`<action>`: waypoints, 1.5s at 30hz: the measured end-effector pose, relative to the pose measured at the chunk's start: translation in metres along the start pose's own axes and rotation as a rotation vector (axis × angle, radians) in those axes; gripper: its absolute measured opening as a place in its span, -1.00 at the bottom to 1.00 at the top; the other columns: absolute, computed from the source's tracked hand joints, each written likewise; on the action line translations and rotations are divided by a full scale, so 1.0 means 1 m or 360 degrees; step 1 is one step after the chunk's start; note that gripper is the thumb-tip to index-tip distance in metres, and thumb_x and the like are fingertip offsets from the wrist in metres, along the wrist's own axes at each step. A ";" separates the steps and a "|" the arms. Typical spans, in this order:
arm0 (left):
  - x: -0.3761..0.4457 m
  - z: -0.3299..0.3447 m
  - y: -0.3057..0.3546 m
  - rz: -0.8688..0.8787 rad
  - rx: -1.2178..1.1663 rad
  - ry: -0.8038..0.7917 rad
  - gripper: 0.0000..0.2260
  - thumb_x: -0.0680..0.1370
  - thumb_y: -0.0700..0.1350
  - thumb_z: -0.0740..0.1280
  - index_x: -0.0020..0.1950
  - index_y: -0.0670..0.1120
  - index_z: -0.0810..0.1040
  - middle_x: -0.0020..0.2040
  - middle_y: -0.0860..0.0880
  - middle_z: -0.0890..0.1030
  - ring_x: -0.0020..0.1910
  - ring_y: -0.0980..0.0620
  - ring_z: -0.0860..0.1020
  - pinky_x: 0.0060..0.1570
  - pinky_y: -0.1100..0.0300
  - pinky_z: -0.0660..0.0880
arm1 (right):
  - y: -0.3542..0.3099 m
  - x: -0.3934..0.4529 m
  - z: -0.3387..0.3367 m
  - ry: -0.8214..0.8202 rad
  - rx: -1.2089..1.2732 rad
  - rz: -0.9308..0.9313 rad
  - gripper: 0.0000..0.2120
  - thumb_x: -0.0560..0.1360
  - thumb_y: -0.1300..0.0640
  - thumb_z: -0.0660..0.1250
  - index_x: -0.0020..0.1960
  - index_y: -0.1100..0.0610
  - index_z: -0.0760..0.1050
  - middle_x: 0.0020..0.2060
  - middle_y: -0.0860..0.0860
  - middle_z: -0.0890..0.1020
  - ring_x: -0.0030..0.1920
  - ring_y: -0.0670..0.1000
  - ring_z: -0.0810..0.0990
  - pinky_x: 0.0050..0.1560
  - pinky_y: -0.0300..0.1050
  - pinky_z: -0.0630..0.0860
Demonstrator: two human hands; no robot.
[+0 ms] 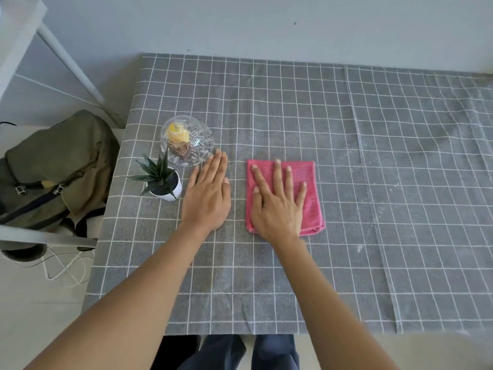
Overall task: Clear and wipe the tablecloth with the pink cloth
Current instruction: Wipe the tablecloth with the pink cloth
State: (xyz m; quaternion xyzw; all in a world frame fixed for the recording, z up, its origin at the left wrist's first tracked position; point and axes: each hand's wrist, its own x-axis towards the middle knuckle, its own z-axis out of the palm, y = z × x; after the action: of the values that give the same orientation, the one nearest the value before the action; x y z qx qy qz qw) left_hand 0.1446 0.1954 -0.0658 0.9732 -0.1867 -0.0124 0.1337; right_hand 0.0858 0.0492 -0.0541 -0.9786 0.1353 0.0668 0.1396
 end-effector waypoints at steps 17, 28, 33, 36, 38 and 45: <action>0.001 0.000 0.001 -0.0017 0.0004 -0.0034 -0.51 0.64 -0.04 -0.14 0.57 -0.07 -0.12 0.58 0.02 -0.13 0.54 0.11 -0.12 0.51 0.11 -0.19 | 0.010 -0.041 0.004 0.0072 0.0022 0.0078 -0.50 0.60 -0.16 -0.28 0.53 -0.24 -0.27 0.55 -0.01 -0.24 0.53 0.07 -0.32 0.45 0.23 -0.38; -0.001 -0.005 0.000 0.0020 -0.0020 -0.0056 -0.53 0.66 -0.08 -0.09 0.57 -0.08 -0.09 0.58 0.00 -0.10 0.54 0.11 -0.11 0.52 0.10 -0.17 | 0.019 -0.044 0.004 0.0018 -0.0002 0.0008 -0.51 0.62 -0.19 -0.30 0.53 -0.23 -0.25 0.55 -0.05 -0.26 0.50 0.00 -0.37 0.45 0.18 -0.39; -0.001 -0.006 -0.002 0.0023 -0.0017 -0.0076 -0.53 0.66 -0.07 -0.12 0.57 -0.07 -0.12 0.58 0.01 -0.13 0.55 0.11 -0.13 0.52 0.09 -0.17 | 0.053 -0.040 -0.005 0.0047 -0.0006 0.0167 -0.51 0.60 -0.21 -0.34 0.52 -0.25 -0.29 0.55 -0.03 -0.26 0.53 0.04 -0.32 0.45 0.19 -0.37; -0.001 -0.005 -0.003 0.0008 0.0005 -0.0087 -0.53 0.66 -0.06 -0.13 0.57 -0.08 -0.13 0.58 0.01 -0.14 0.55 0.10 -0.14 0.52 0.09 -0.18 | 0.055 -0.040 -0.004 0.0068 -0.0006 0.0223 -0.50 0.60 -0.21 -0.34 0.53 -0.24 -0.29 0.55 -0.02 -0.27 0.54 0.06 -0.30 0.45 0.20 -0.37; 0.000 -0.006 -0.002 -0.0002 0.0018 -0.0106 -0.52 0.66 -0.06 -0.14 0.57 -0.09 -0.15 0.58 -0.01 -0.15 0.55 0.09 -0.14 0.52 0.08 -0.18 | 0.051 -0.039 -0.004 0.0072 -0.0001 0.0232 -0.49 0.59 -0.21 -0.35 0.52 -0.23 -0.29 0.55 -0.02 -0.27 0.54 0.06 -0.29 0.45 0.20 -0.37; -0.053 -0.007 0.009 -0.0033 -0.0092 -0.0149 -0.53 0.67 -0.03 -0.15 0.57 -0.05 -0.18 0.57 0.03 -0.19 0.54 0.09 -0.19 0.50 0.08 -0.26 | 0.047 -0.042 -0.008 0.0051 0.0047 0.0243 -0.48 0.58 -0.20 -0.35 0.53 -0.23 -0.26 0.56 0.00 -0.25 0.54 0.06 -0.28 0.47 0.24 -0.33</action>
State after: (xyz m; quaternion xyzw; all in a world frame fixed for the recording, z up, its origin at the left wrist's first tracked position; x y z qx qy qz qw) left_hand 0.0929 0.2085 -0.0585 0.9692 -0.1823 -0.0647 0.1527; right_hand 0.0335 0.0141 -0.0515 -0.9642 0.2126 0.0596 0.1465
